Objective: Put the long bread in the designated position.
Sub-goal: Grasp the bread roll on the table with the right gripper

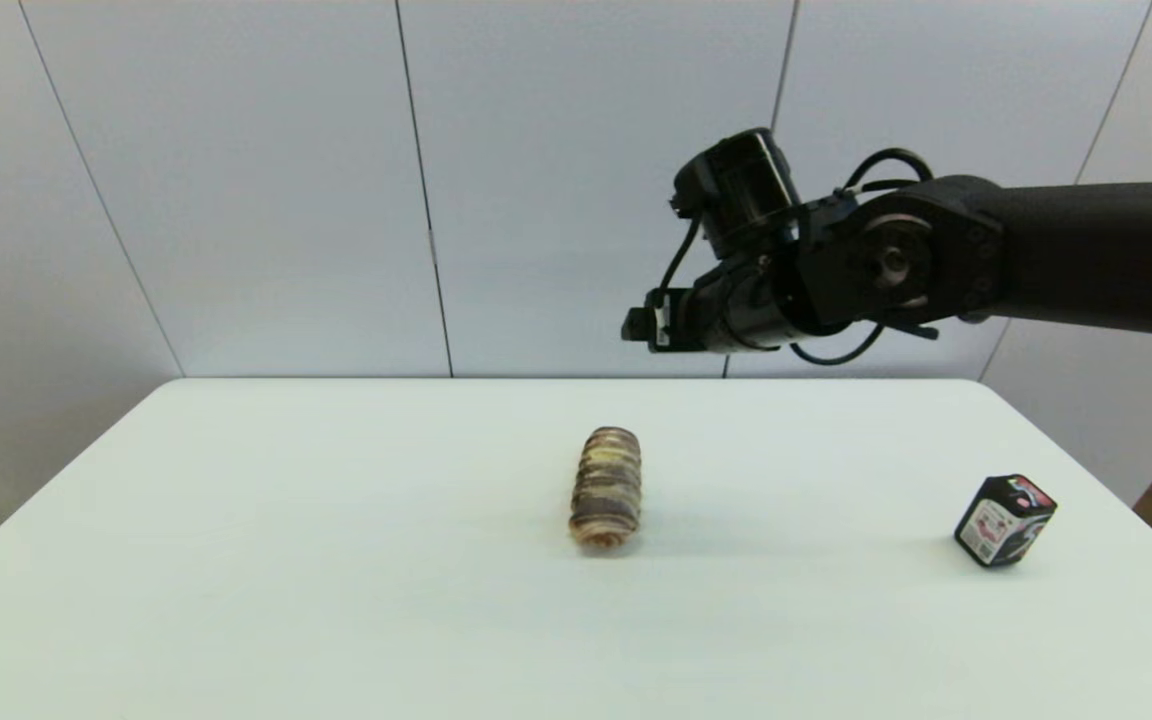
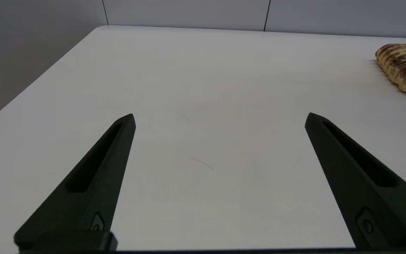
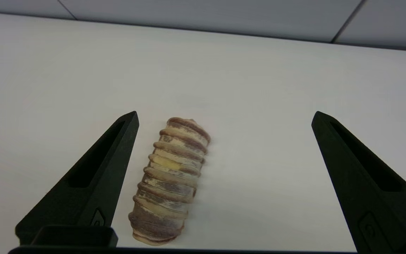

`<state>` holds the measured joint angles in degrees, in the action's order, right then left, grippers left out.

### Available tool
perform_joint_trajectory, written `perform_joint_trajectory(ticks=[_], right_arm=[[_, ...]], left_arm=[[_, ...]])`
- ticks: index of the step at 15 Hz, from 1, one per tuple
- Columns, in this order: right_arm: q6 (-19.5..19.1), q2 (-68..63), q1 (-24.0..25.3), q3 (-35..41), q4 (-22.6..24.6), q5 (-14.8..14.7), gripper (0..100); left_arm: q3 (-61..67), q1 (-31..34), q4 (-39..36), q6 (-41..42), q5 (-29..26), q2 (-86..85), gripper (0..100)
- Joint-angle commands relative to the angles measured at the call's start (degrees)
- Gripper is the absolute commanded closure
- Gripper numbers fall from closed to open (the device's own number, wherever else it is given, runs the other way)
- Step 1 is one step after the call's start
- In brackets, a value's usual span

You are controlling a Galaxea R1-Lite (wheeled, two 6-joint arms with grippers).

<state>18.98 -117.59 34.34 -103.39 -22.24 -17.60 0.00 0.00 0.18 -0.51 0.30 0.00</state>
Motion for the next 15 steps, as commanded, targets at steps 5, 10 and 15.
perform_joint_trajectory(ticks=[5, 10, 15], right_arm=[[0.2, -7.2, 6.4, -1.6, -0.1, -3.1, 0], [4.6, -11.2, 8.5, -1.7, -2.4, -5.2, 0], [9.4, -12.9, 8.2, -1.7, -4.7, -5.7, 0]], left_arm=[[0.0, 0.0, 0.0, 0.0, 0.0, 0.1, 0], [0.0, 0.0, 0.0, 0.0, 0.0, 0.1, 0], [0.0, 0.0, 0.0, 0.0, 0.0, 0.1, 0]])
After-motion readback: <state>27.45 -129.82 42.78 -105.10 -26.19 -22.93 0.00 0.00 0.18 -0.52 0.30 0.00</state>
